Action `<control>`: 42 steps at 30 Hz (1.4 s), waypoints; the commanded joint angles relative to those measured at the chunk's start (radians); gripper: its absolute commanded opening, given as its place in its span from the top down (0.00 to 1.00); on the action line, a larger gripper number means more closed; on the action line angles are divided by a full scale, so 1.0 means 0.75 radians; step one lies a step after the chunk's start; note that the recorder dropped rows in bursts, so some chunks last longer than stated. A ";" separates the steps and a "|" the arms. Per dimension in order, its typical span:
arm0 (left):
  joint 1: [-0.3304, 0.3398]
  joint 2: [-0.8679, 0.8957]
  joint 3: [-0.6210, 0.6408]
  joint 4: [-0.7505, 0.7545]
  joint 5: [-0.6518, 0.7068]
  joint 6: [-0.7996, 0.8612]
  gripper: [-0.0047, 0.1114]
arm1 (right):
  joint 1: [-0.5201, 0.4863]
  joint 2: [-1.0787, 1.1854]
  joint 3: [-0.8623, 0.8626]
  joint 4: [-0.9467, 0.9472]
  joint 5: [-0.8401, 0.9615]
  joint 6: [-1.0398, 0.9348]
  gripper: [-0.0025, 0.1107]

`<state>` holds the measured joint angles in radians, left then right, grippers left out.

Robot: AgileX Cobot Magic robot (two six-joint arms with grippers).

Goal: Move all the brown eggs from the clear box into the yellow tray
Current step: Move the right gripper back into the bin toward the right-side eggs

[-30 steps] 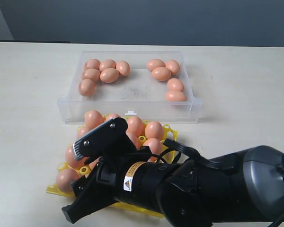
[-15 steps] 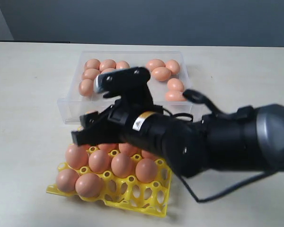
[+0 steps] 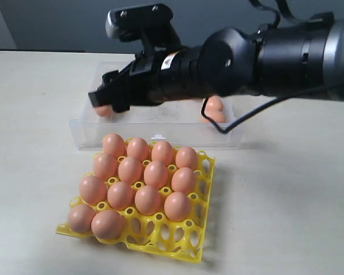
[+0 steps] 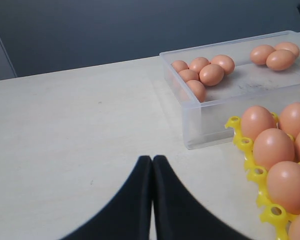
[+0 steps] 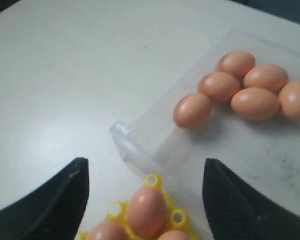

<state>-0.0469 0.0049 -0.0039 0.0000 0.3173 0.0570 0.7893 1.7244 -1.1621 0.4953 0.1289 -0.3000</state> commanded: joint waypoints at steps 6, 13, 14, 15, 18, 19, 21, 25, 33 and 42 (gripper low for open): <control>-0.006 -0.007 0.005 0.000 -0.011 -0.001 0.96 | -0.231 0.211 -0.339 -0.033 0.258 0.097 0.44; -0.006 -0.007 0.005 0.000 -0.011 -0.001 0.96 | -0.254 0.520 -0.747 -0.249 0.565 0.174 0.45; -0.006 -0.007 0.005 0.000 -0.011 -0.001 0.96 | -0.254 0.569 -0.814 -0.274 0.594 0.182 0.45; -0.006 -0.007 0.005 0.000 -0.011 -0.001 0.96 | -0.254 0.618 -0.880 -0.290 0.624 0.182 0.45; -0.006 -0.007 0.005 0.000 -0.011 -0.001 0.96 | -0.254 0.752 -1.051 -0.376 0.644 0.144 0.45; -0.006 -0.007 0.005 0.000 -0.011 -0.001 0.96 | -0.254 0.793 -1.107 -0.412 0.650 0.144 0.45; -0.006 -0.007 0.005 0.000 -0.011 -0.001 0.96 | -0.254 0.857 -1.205 -0.441 0.672 0.170 0.45; -0.006 -0.007 0.005 0.000 -0.011 -0.001 0.96 | -0.275 0.989 -1.384 -0.472 0.787 0.331 0.45; -0.006 -0.007 0.005 0.000 -0.011 -0.001 0.96 | -0.282 1.082 -1.505 -0.696 0.911 0.522 0.45; -0.006 -0.007 0.005 0.000 -0.011 -0.001 0.96 | -0.325 1.085 -1.505 -0.753 0.823 0.575 0.45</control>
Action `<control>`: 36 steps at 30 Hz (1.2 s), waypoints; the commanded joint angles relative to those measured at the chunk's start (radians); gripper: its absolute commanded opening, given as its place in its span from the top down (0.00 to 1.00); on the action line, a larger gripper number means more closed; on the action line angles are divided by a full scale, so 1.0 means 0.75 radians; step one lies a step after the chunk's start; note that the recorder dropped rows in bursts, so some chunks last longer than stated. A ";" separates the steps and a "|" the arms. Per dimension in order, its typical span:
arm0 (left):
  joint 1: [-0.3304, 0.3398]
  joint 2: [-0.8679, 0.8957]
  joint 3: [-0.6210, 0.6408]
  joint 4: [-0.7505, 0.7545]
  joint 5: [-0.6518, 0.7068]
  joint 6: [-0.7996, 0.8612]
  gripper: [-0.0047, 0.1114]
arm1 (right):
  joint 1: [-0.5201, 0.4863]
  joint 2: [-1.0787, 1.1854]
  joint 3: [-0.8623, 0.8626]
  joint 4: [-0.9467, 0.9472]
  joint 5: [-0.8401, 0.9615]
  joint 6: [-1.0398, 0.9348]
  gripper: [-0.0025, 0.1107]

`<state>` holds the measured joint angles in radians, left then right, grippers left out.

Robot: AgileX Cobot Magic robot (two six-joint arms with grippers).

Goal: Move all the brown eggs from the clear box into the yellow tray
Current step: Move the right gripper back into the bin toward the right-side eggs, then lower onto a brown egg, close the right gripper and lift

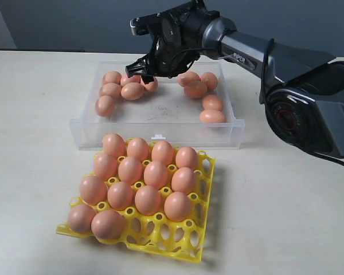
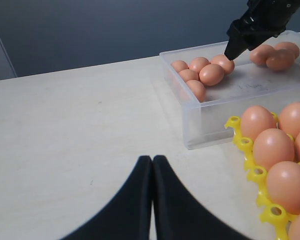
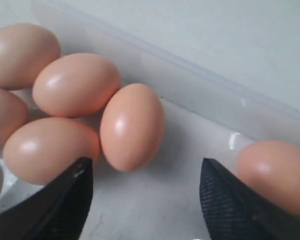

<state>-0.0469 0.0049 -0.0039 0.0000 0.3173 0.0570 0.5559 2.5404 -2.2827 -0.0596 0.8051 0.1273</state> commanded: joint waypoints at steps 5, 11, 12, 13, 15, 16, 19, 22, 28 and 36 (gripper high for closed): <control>-0.006 -0.007 0.005 0.000 -0.011 -0.001 0.96 | -0.021 -0.002 -0.007 -0.013 -0.100 -0.055 0.45; -0.006 -0.007 0.005 0.000 -0.011 -0.001 0.96 | -0.024 -0.002 -0.008 0.097 -0.027 -0.049 0.45; -0.006 -0.007 0.005 0.000 -0.011 -0.001 0.96 | -0.024 -0.002 -0.008 0.097 -0.013 -0.049 0.45; -0.006 -0.007 0.005 0.000 -0.011 -0.001 0.96 | -0.024 -0.002 -0.008 0.097 0.000 -0.049 0.45; -0.006 -0.007 0.005 0.000 -0.011 -0.001 0.96 | -0.024 -0.002 -0.008 0.088 0.031 -0.049 0.45; -0.006 -0.007 0.005 0.000 -0.011 -0.001 0.96 | -0.024 -0.002 -0.008 0.088 0.054 -0.049 0.45; -0.006 -0.007 0.005 0.000 -0.011 -0.001 0.96 | -0.027 -0.011 -0.011 0.079 0.149 -0.055 0.45; -0.006 -0.007 0.005 0.000 -0.011 -0.001 0.96 | -0.027 -0.023 -0.011 0.013 0.224 -0.072 0.45; -0.006 -0.007 0.005 0.000 -0.011 -0.001 0.96 | -0.027 -0.028 -0.011 -0.155 0.231 -0.074 0.45; -0.006 -0.007 0.005 0.000 -0.011 -0.001 0.96 | -0.075 -0.040 -0.011 -0.289 0.315 0.004 0.45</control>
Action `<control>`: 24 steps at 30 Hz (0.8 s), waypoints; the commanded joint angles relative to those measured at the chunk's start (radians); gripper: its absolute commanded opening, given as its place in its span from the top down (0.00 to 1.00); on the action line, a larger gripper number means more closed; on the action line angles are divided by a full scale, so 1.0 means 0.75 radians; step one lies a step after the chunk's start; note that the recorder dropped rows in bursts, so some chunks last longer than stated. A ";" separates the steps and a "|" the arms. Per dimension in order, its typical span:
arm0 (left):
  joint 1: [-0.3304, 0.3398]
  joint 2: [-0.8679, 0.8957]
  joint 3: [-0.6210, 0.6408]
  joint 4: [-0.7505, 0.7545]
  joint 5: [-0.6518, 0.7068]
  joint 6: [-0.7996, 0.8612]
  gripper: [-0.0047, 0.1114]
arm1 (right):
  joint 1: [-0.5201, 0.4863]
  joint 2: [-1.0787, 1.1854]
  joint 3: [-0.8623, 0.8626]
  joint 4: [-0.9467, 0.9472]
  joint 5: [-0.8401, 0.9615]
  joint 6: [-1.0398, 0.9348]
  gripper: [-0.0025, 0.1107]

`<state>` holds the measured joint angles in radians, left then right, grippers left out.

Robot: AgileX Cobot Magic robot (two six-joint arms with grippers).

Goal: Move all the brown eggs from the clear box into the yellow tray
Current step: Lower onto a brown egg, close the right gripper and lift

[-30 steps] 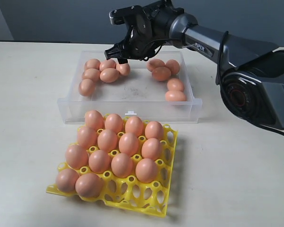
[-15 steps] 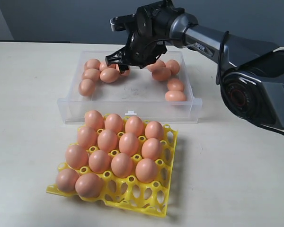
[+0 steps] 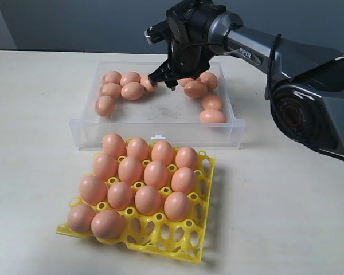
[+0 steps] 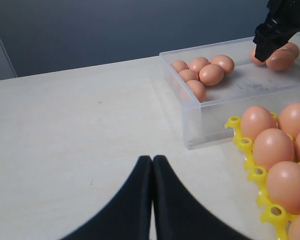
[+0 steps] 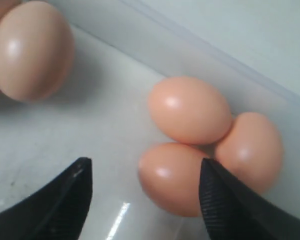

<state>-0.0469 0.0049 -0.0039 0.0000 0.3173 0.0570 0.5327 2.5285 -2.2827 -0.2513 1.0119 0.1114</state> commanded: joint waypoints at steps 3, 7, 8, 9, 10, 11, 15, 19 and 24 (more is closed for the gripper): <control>-0.006 -0.007 0.005 0.000 -0.011 -0.001 0.96 | -0.066 -0.015 -0.011 -0.012 0.036 0.008 0.45; -0.006 -0.007 0.005 0.000 -0.011 -0.001 0.96 | -0.081 -0.008 -0.011 0.048 0.030 -0.019 0.45; -0.006 -0.007 0.005 0.000 -0.011 -0.001 0.96 | -0.081 -0.008 -0.008 0.051 0.027 -0.019 0.45; -0.006 -0.007 0.005 0.000 -0.011 -0.001 0.96 | -0.081 -0.008 -0.008 0.054 0.021 -0.019 0.45; -0.006 -0.007 0.005 0.000 -0.011 -0.001 0.96 | -0.083 -0.008 -0.008 0.061 0.017 -0.019 0.45; -0.006 -0.007 0.005 0.000 -0.011 -0.001 0.96 | -0.083 -0.008 -0.008 0.083 0.017 -0.026 0.45; -0.006 -0.007 0.005 0.000 -0.011 -0.001 0.96 | -0.083 -0.008 -0.008 0.197 0.046 -0.090 0.50; -0.006 -0.007 0.005 0.000 -0.011 -0.001 0.96 | -0.083 -0.008 -0.008 0.200 0.039 -0.101 0.55; -0.006 -0.007 0.005 0.000 -0.011 -0.001 0.96 | -0.089 0.018 -0.008 0.172 0.119 -0.168 0.45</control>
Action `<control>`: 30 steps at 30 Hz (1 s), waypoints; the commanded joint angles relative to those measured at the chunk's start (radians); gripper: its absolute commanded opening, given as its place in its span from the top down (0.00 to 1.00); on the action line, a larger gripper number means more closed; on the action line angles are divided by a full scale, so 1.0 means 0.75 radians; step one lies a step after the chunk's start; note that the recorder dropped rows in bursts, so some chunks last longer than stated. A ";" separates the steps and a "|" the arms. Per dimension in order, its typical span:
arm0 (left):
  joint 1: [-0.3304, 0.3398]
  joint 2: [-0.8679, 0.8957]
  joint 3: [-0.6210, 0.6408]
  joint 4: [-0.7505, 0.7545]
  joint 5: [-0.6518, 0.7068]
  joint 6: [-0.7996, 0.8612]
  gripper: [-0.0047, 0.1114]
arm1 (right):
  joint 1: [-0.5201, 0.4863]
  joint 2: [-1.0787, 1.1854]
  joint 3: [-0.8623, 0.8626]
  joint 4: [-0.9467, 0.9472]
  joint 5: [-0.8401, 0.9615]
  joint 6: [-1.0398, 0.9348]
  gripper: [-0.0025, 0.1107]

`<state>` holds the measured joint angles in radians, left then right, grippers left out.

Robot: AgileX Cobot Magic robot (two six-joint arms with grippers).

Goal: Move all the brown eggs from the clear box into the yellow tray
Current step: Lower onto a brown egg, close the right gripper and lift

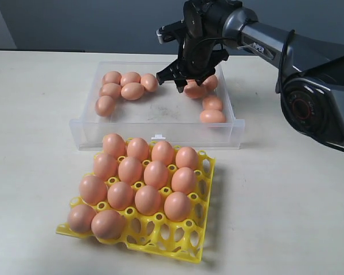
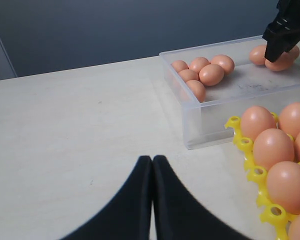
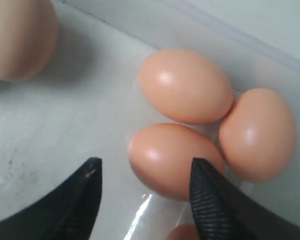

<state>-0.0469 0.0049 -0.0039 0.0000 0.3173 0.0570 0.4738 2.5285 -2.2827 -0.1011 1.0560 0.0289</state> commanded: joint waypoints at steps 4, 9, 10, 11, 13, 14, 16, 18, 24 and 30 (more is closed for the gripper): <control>-0.006 -0.007 0.005 0.000 -0.011 -0.001 0.96 | -0.010 0.040 -0.008 -0.031 0.046 -0.058 0.46; -0.006 -0.007 0.005 0.000 -0.011 -0.001 0.96 | -0.010 0.081 -0.008 -0.038 -0.014 -0.058 0.47; -0.006 -0.007 0.005 0.000 -0.011 -0.001 0.96 | -0.010 0.084 -0.008 -0.038 -0.017 -0.058 0.47; -0.006 -0.007 0.005 0.000 -0.011 -0.001 0.96 | -0.010 0.088 -0.008 -0.038 -0.021 -0.058 0.47; -0.006 -0.007 0.005 0.000 -0.011 -0.001 0.96 | -0.010 0.088 -0.008 -0.040 -0.046 -0.058 0.47; -0.006 -0.007 0.005 0.000 -0.011 -0.001 0.96 | -0.010 0.088 -0.008 -0.038 -0.066 -0.039 0.47; -0.006 -0.007 0.005 0.000 -0.011 -0.001 0.96 | -0.010 0.088 -0.008 -0.029 -0.117 -0.039 0.47; -0.006 -0.007 0.005 0.000 -0.011 -0.001 0.96 | -0.010 0.088 -0.008 -0.003 -0.151 -0.031 0.47; -0.006 -0.007 0.005 0.000 -0.011 -0.001 0.96 | -0.010 0.092 -0.008 0.022 -0.107 -0.028 0.54; -0.006 -0.007 0.005 0.000 -0.011 -0.001 0.96 | -0.008 0.068 -0.008 0.072 -0.015 -0.013 0.98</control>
<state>-0.0469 0.0049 -0.0039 0.0000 0.3173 0.0570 0.4719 2.5923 -2.2864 -0.0734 0.9992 0.0134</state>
